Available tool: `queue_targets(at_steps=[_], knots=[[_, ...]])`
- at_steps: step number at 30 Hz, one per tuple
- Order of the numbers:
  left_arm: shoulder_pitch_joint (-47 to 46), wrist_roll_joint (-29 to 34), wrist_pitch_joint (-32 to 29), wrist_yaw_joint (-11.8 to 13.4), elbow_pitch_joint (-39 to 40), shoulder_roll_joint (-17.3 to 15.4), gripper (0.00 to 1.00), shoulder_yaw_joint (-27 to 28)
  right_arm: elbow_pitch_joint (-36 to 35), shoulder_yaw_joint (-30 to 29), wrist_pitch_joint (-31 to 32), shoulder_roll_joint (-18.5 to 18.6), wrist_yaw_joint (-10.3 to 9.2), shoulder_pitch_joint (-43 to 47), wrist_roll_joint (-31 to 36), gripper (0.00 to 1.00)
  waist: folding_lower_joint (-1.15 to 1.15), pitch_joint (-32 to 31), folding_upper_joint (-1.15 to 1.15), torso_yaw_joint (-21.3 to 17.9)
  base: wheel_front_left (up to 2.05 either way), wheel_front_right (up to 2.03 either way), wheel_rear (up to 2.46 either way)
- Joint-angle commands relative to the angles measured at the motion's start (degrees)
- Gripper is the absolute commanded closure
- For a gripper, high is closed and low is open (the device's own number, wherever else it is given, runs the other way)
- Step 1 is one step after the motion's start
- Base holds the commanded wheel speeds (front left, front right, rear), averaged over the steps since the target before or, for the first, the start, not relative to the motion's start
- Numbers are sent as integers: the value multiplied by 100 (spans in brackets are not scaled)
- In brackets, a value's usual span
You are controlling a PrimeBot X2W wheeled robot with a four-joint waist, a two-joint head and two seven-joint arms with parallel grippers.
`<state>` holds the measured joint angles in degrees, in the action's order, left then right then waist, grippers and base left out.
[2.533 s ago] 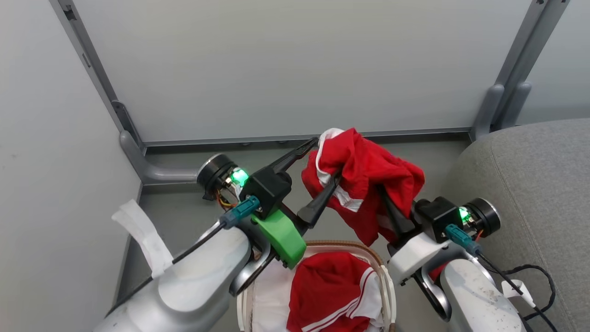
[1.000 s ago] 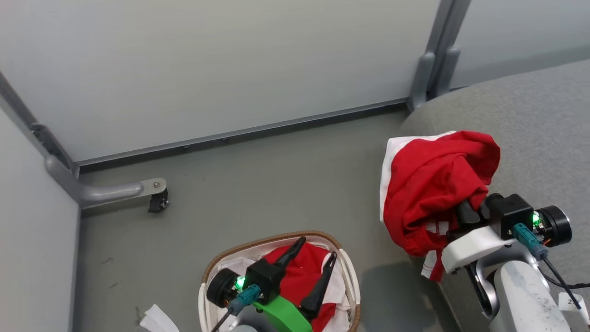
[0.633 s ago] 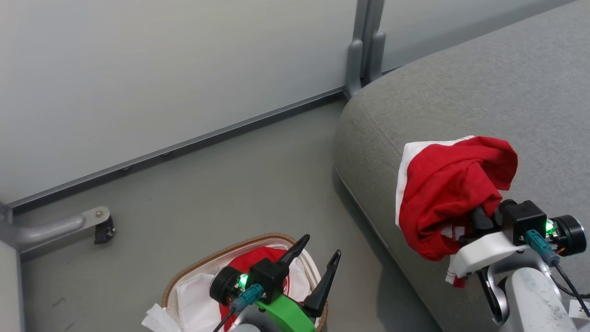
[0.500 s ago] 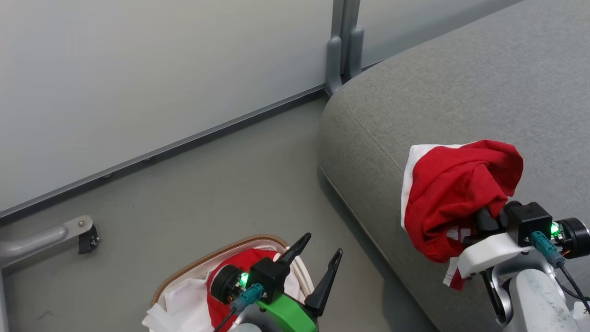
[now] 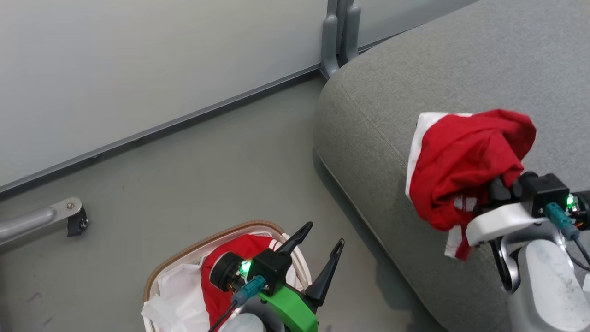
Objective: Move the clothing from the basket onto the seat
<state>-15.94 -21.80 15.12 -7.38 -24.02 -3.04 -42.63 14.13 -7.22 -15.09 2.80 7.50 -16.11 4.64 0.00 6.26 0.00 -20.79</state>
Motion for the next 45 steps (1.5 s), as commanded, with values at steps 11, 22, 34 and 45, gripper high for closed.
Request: queue_targets(at_steps=[11,22,34,45], knots=[[-626,323,5,-19,104,-375,0,159,931,-511,-13,759,-3,-2403,316,100,0,1399,0,569,0,0,0],[-1263,645,5,-19,322,-661,0,246,1997,-1016,-12,1854,-3,-4286,227,100,0,2706,0,970,0,0,0],[-1427,816,5,-19,356,-720,0,329,3057,-1533,-13,1995,-4,-4029,492,100,0,3237,0,1071,0,0,0],[-1219,812,5,-18,274,-702,0,522,2952,-1677,-13,1678,-4,-3367,591,3,0,3033,0,826,0,0,0]])
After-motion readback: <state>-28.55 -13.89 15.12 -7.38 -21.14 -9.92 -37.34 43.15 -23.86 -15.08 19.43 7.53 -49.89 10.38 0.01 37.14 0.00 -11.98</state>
